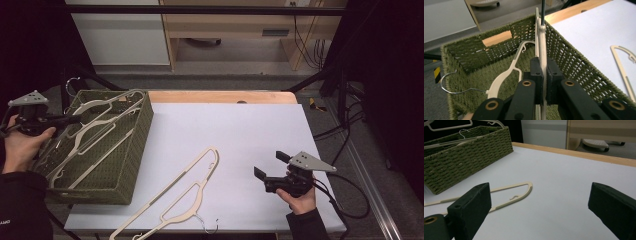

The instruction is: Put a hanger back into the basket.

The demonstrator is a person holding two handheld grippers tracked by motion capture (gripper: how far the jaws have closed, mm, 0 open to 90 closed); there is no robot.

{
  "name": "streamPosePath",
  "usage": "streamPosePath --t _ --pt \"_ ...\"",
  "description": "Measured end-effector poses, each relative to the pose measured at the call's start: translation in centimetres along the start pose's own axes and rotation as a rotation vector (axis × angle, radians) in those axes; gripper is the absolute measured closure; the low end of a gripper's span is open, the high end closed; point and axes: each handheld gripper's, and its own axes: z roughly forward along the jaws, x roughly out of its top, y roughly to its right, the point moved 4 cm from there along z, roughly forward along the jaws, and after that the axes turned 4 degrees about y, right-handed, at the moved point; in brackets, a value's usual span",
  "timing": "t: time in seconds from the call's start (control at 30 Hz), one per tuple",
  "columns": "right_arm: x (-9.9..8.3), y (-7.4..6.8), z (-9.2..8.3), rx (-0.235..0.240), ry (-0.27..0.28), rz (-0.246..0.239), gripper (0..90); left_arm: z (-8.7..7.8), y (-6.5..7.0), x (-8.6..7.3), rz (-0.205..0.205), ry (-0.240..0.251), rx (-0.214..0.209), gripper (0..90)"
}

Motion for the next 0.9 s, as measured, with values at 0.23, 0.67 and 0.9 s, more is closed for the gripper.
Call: streamPosePath --t 0.23,0.67,0.9 --pt "0.0 0.0 0.0 0.001 0.001 0.004 5.3 2.3 0.1 -2.6 -0.038 -0.067 -0.006 85.8" --pt "0.0 -0.1 0.0 0.005 -0.001 0.003 5.4 3.4 -0.9 -5.8 -0.148 -0.074 0.074 82.3" --pt "-0.1 -0.2 0.2 0.008 -0.009 0.006 5.4 3.6 -2.0 -7.2 -0.155 -0.164 0.202 69.7"
